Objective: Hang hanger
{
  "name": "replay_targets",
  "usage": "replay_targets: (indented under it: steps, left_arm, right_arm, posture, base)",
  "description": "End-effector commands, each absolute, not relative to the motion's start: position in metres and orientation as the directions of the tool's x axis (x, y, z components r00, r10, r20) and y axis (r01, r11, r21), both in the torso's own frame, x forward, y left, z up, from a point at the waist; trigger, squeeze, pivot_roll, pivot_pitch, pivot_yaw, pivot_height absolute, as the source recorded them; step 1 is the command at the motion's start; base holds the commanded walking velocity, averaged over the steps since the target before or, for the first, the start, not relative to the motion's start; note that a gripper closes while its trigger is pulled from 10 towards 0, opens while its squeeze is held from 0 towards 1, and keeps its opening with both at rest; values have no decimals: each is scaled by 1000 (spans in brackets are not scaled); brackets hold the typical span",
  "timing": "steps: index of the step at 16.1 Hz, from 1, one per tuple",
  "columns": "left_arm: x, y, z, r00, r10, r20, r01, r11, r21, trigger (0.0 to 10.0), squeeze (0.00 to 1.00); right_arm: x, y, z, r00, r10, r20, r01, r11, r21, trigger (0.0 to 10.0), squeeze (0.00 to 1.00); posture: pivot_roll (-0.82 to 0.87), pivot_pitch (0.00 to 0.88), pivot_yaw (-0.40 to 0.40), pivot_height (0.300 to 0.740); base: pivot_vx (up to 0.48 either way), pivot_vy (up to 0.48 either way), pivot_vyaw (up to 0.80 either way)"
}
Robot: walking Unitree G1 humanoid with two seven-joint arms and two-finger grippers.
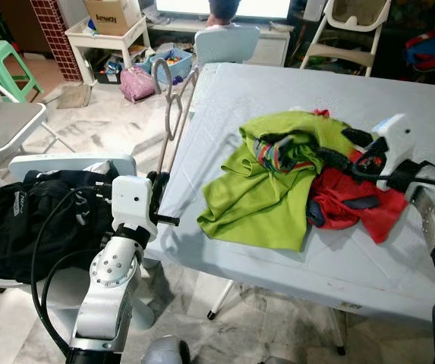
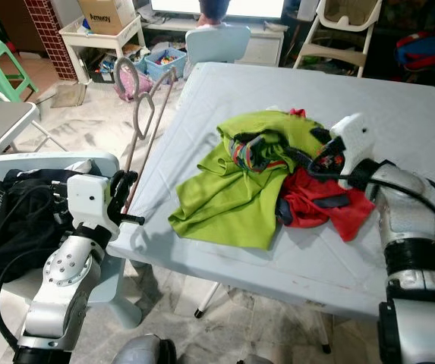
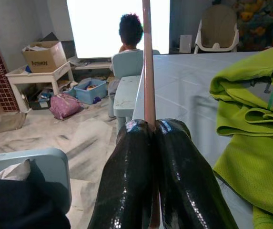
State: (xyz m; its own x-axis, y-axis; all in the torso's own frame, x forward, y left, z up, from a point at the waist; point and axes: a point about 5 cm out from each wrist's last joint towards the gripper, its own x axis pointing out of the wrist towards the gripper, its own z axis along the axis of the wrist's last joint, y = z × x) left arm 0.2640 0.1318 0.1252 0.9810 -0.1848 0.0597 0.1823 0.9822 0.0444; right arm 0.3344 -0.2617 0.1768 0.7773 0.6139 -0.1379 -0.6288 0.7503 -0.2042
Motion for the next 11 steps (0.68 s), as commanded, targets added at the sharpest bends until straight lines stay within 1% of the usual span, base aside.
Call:
replay_targets:
  steps: [1,3,4,5,7,8,9,11]
  left_arm:
    - [263,133,125,982,-181,55,179,983,51,10000,0]
    - [262,132,125,981,-185,56,183,982,49,10000,0]
    - [263,131,125,980,-189,56,186,981,47,10000,0]
    - [264,131,125,980,-190,57,187,981,48,10000,0]
    - [265,131,126,979,-194,60,191,980,50,10000,0]
    - [265,132,126,979,-194,62,191,980,52,10000,0]
    - [264,132,126,979,-193,62,190,980,53,10000,0]
    - [264,132,126,980,-192,61,189,981,54,10000,0]
  right_arm:
    - [323,-259,171,703,687,-182,-710,692,-131,10000,1000]
    - [307,-254,159,604,763,-233,-786,619,-11,10000,1000]
    - [291,-249,147,509,809,-293,-833,549,67,10000,1000]
    - [282,-245,135,442,830,-340,-858,502,107,10000,1000]
    - [274,-234,124,381,858,-343,-873,457,174,10000,1000]
    - [269,-219,118,318,892,-322,-886,400,234,10000,1000]
    - [267,-211,116,290,904,-314,-891,375,256,10000,1000]
    - [267,-195,112,265,925,-273,-892,343,296,10000,1000]
  posture:
    - [40,13,36,740]
    - [36,10,37,740]
    - [36,10,37,740]
    - [34,6,37,740]
    - [36,5,39,740]
    - [36,5,39,740]
    - [49,0,37,740]
    - [49,0,37,740]
  base:
    - [0,0,0]
    - [0,0,0]
    - [0,0,0]
    - [0,0,0]
    - [0,0,0]
    - [0,0,0]
    - [0,0,0]
    - [0,0,0]
